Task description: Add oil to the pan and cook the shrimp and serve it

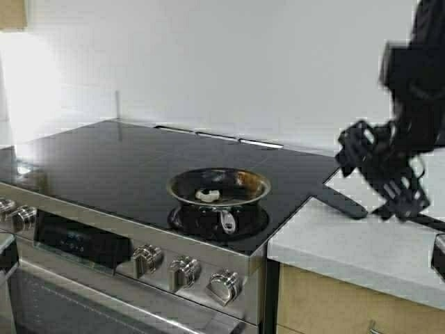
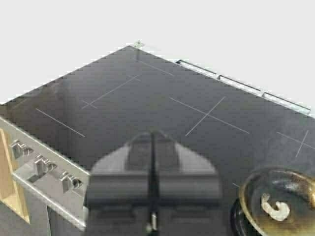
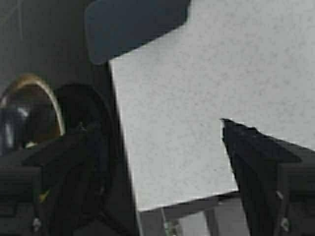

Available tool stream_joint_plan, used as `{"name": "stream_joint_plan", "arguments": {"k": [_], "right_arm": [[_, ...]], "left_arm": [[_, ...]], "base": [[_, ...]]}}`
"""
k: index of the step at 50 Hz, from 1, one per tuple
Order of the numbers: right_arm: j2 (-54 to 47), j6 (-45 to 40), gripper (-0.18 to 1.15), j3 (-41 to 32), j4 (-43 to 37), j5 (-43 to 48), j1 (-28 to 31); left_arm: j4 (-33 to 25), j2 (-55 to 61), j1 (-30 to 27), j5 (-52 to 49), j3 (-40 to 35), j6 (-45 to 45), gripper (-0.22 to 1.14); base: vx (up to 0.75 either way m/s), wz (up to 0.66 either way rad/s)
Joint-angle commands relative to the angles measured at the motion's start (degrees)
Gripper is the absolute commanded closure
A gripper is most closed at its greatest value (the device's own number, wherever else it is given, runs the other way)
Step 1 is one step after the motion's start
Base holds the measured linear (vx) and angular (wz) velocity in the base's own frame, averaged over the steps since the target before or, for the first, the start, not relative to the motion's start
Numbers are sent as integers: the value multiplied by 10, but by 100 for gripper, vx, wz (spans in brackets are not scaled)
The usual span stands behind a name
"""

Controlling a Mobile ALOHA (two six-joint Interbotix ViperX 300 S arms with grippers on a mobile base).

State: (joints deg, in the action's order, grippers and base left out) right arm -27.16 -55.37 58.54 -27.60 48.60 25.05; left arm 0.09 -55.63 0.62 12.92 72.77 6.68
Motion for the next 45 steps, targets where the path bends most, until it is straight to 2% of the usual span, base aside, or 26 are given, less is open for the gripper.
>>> {"name": "stream_joint_plan", "arguments": {"k": [1,17,32,45], "right_arm": [[-49,-54,-5,-34,22,42,0],[-116,-107,-5,-106,11,60,-32],[-147,-143,-5,-172,4,-5,-81],[-183,-141,-5,-241,-21,-18,-92]], "left_arm": [[0,2,-1,3,-9,0,89],[0,-7,-1,2,-8,0,89],[0,-8,0,-4,-10,0,89],[0,-9,0,-10,-11,0,89]], "base": [[0,0],[0,0],[0,0],[0,0]]}}
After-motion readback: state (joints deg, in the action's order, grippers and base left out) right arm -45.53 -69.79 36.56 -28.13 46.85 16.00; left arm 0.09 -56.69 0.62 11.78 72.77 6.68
